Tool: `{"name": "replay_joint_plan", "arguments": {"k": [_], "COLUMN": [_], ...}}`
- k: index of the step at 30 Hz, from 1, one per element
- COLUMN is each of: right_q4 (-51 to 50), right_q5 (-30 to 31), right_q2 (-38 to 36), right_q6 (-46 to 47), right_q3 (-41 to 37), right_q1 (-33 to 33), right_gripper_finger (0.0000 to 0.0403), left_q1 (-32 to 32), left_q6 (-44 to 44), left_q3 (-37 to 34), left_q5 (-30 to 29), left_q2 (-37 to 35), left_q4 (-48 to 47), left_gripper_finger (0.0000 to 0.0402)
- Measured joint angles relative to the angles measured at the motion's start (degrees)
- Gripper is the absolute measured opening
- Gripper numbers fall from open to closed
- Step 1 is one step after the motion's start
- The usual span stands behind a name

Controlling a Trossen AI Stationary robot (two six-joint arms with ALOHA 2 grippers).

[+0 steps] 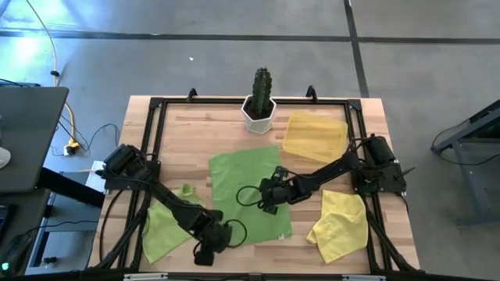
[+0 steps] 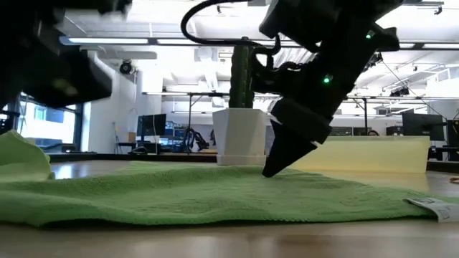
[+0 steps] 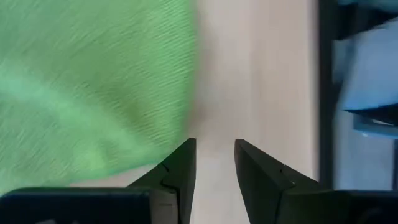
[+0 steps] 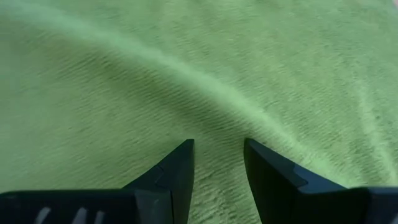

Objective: Roll microfiber towels into tight, uniform cylinder then place into a basket
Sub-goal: Roll the green towel

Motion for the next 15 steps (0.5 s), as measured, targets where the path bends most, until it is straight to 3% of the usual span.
{"name": "replay_joint_plan", "arguments": {"k": [3, 6, 10, 15], "right_q4": [0.00, 2.23, 13.43, 19.05], "right_q5": [0.02, -1.20, -8.23, -9.06], "right_q2": [0.00, 0.00, -0.33, -0.33], "right_q6": [0.05, 0.82, 0.24, -2.04], "right_q3": [0.02, 0.02, 0.09, 0.09], "right_q1": [-1.20, -1.91, -1.21, 0.41], "right_gripper_finger": [0.0133, 0.0133, 0.0133, 0.0133], "left_q1": [-0.47, -0.67, -0.23, 0.40], "left_q6": [3.04, 4.31, 2.74, -0.37], "left_q3": [2.47, 2.80, 2.80, 2.78], "left_q5": [-1.59, -7.33, -13.35, -13.90], "left_q2": [-0.02, -0.04, -0.04, -0.04], "left_q4": [0.26, -0.47, -6.90, -14.19], "left_gripper_finger": [0.0099, 0.0099, 0.0099, 0.0099]}}
